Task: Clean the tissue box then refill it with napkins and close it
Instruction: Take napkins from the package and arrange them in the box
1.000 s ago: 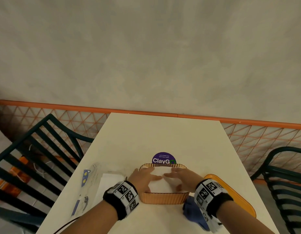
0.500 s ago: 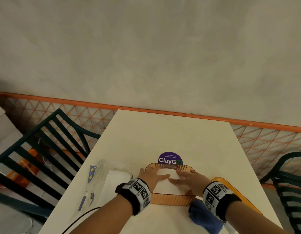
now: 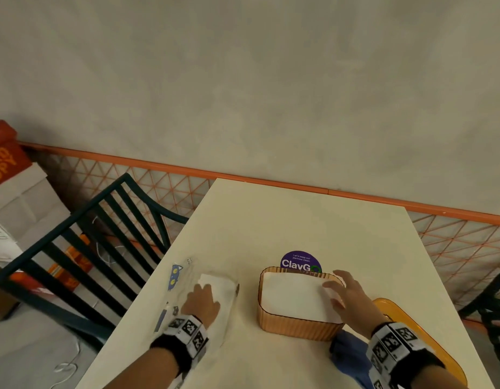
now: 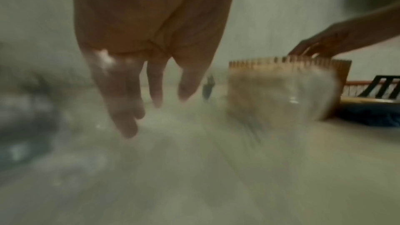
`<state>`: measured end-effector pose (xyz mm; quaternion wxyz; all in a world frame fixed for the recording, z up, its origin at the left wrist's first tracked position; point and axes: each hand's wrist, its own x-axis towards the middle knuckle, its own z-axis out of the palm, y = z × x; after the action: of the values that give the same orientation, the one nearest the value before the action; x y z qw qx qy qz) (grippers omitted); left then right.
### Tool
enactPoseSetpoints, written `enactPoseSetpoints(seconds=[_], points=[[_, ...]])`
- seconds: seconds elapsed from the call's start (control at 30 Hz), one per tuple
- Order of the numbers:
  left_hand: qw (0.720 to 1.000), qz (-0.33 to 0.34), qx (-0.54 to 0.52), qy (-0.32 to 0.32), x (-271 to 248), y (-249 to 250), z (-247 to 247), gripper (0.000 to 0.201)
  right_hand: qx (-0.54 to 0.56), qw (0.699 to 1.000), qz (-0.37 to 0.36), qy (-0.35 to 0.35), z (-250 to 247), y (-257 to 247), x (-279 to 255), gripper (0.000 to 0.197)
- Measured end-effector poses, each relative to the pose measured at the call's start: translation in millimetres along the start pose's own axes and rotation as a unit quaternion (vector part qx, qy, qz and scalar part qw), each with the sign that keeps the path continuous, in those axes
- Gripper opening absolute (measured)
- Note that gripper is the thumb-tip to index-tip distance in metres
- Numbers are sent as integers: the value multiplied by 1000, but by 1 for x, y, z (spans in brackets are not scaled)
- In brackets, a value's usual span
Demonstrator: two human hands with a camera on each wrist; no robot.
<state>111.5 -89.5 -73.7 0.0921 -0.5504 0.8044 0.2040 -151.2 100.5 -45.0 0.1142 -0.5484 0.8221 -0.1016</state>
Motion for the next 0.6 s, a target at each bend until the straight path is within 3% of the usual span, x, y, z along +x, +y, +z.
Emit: enactPoseSetpoints(seconds=[0.07, 0.13, 0.4, 0.6], points=[[999, -13, 27, -23, -1, 4, 22, 61, 17, 1000, 13, -6, 5, -3, 1, 41], [998, -27, 60, -7, -1, 9, 35, 66, 25, 999, 19, -10, 10, -5, 0, 43], [982, -14, 181, 48, 2, 12, 50, 40, 29, 997, 57, -30, 11, -11, -3, 46], [995, 13, 76, 67, -8, 9, 3, 32, 42, 995, 64, -55, 2, -13, -3, 51]])
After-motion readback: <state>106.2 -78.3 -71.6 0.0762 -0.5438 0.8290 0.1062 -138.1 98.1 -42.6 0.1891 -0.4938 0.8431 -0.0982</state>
